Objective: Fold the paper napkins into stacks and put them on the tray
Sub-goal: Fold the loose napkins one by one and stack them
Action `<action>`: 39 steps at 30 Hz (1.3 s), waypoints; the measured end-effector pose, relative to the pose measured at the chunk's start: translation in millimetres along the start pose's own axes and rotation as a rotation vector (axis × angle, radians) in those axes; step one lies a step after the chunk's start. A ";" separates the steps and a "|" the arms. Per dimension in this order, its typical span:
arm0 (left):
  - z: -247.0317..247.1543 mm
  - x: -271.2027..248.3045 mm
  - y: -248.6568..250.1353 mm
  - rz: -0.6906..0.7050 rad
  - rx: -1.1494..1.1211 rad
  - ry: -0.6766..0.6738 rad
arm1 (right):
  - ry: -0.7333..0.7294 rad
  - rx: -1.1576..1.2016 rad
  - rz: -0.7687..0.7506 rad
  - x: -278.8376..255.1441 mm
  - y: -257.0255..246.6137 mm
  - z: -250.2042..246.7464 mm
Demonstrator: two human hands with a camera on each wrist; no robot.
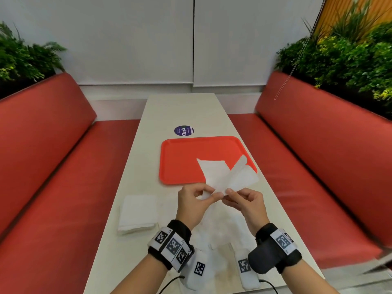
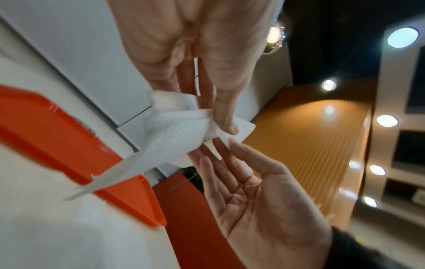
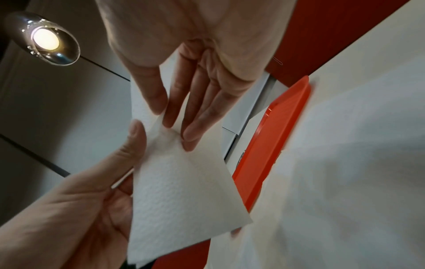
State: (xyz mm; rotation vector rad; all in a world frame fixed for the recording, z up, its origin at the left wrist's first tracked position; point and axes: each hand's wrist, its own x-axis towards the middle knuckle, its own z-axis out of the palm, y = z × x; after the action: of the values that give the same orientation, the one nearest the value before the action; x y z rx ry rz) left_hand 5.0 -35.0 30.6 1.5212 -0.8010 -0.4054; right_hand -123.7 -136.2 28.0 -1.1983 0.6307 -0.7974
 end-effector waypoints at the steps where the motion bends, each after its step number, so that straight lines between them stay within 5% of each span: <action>1: 1.7 0.3 -2.7 -0.063 -0.047 0.013 | 0.025 -0.012 -0.002 -0.3 -0.7 -2.5; 7: 11.6 1.1 -29.0 -0.394 -0.126 0.071 | 0.245 -0.146 -0.077 4.3 -13.8 -36.0; 14: 18.7 -13.5 -52.8 -0.490 0.197 -0.154 | 0.133 -0.212 -0.088 -6.6 -35.1 -59.5; 18: 17.6 -15.4 -39.0 -0.270 0.333 -0.189 | 0.015 -0.198 -0.056 -0.1 -40.7 -55.2; 20: 14.4 -12.8 -24.4 -0.194 0.228 -0.189 | -0.068 -0.185 -0.022 4.7 -43.0 -48.2; 23: 8.4 -4.4 -5.7 -0.248 -0.059 -0.244 | -0.198 -0.174 0.009 7.7 -49.5 -32.2; 26: -2.0 -2.3 15.6 -0.204 -0.224 -0.144 | -0.275 -0.244 0.011 9.2 -51.4 -15.1; 30: -15.8 -8.2 26.3 -0.080 -0.255 -0.064 | -0.287 -0.261 0.017 8.4 -48.4 -2.2; 39: -48.6 -16.0 22.2 -0.150 -0.282 -0.008 | -0.390 -0.197 0.010 10.7 -35.6 8.1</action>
State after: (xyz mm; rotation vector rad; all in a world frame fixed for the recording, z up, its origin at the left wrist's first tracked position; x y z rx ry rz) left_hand 21.7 12.2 55.2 1.3196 -0.6084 -0.6098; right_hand -118.3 -146.1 64.4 -1.4818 0.3981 -0.4795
